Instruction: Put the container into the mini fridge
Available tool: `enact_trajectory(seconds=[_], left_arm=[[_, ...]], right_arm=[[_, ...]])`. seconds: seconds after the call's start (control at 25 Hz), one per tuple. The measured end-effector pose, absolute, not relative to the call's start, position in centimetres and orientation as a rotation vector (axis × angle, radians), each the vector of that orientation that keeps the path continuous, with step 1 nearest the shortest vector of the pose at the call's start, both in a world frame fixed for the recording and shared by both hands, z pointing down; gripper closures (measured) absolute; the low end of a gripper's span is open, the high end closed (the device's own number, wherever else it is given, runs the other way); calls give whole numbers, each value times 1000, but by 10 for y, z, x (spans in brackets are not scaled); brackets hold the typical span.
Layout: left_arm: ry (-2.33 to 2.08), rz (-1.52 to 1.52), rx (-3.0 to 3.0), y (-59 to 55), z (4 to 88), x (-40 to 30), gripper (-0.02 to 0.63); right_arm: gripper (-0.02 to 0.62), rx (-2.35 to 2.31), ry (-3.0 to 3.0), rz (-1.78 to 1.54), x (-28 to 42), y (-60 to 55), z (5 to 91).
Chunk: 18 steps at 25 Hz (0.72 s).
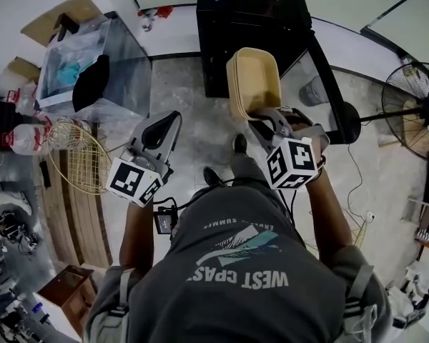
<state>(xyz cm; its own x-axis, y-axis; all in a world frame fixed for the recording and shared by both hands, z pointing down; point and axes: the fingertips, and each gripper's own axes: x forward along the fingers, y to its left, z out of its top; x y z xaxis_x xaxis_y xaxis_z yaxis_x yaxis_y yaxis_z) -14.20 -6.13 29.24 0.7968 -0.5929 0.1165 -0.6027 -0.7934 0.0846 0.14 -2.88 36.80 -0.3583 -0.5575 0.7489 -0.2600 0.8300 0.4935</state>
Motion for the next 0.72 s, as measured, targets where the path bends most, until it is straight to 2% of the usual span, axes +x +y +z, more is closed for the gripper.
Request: enact_trajectory(seconds=[0.72], left_arm=[[-1113,177,2726,-122,326,-158,591]], right_arm=[[532,506,-1973,-312,10,-118,456]])
